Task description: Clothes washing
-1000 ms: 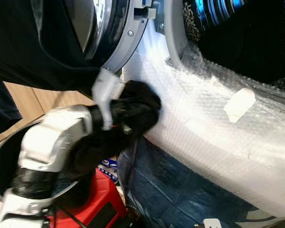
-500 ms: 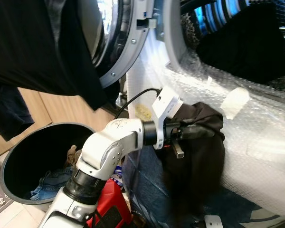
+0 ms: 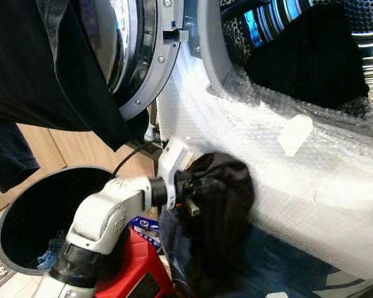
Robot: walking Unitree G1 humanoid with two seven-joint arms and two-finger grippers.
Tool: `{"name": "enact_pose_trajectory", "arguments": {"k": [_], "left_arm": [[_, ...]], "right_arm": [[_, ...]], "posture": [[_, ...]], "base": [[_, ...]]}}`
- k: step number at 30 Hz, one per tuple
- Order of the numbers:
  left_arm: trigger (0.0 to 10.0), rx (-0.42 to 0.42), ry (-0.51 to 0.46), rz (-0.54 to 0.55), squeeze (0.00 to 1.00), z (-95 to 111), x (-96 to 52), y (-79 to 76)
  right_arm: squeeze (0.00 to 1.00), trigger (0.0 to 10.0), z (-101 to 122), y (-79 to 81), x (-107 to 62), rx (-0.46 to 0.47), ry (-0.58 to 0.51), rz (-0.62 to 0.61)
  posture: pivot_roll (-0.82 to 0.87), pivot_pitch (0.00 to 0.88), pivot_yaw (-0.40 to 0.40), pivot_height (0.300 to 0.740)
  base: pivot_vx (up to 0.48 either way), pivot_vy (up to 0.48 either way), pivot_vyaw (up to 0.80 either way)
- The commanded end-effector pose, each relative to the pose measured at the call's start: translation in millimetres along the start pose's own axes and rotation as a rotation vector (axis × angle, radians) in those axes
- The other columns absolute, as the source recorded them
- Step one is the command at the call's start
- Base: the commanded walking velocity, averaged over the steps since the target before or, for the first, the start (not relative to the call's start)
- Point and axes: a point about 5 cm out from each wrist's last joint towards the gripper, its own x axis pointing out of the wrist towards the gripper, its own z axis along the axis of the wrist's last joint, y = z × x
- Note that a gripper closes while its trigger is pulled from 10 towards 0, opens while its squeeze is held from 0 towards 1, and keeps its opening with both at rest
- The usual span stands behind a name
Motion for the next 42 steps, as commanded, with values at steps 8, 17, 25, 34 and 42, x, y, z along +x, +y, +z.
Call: {"name": "enact_pose_trajectory", "arguments": {"k": [8,17,25,34,42], "left_arm": [[0.0,-0.026,0.050,-0.031,0.00,-20,2.7,-13.2],[0.0,-0.032,0.086,-0.050,0.00,-40,7.4,-15.1],[0.0,-0.048,0.098,-0.137,0.00,-40,14.8,-23.9],[0.0,-0.042,0.161,-0.288,0.00,-53,26.2,-37.5],[0.0,-0.072,0.153,-0.298,0.00,-61,25.3,-45.8]], "right_arm": [[0.00,10.0,18,-15.7,-18.5,-0.247,-0.212,0.229],[1.00,10.0,50,-32.5,-47.5,-0.285,-0.397,0.404],[1.00,10.0,71,16.0,-55.3,-0.314,-0.504,0.705],[1.00,10.0,69,67.4,-61.7,-0.307,-0.518,0.844],[1.00,10.0,96,58.6,-66.4,-0.201,-0.640,0.654]], "posture": [[-0.04,0.037,-0.041,0.740],[-0.06,0.033,-0.088,0.740],[-0.07,0.005,0.042,0.740],[-0.10,0.005,0.048,0.740],[-0.07,0.019,0.020,0.740]], "base": [[0.000,0.000,0.00],[0.000,0.000,0.00],[0.000,0.000,0.00],[0.000,0.000,0.00],[0.000,0.000,0.00]]}}
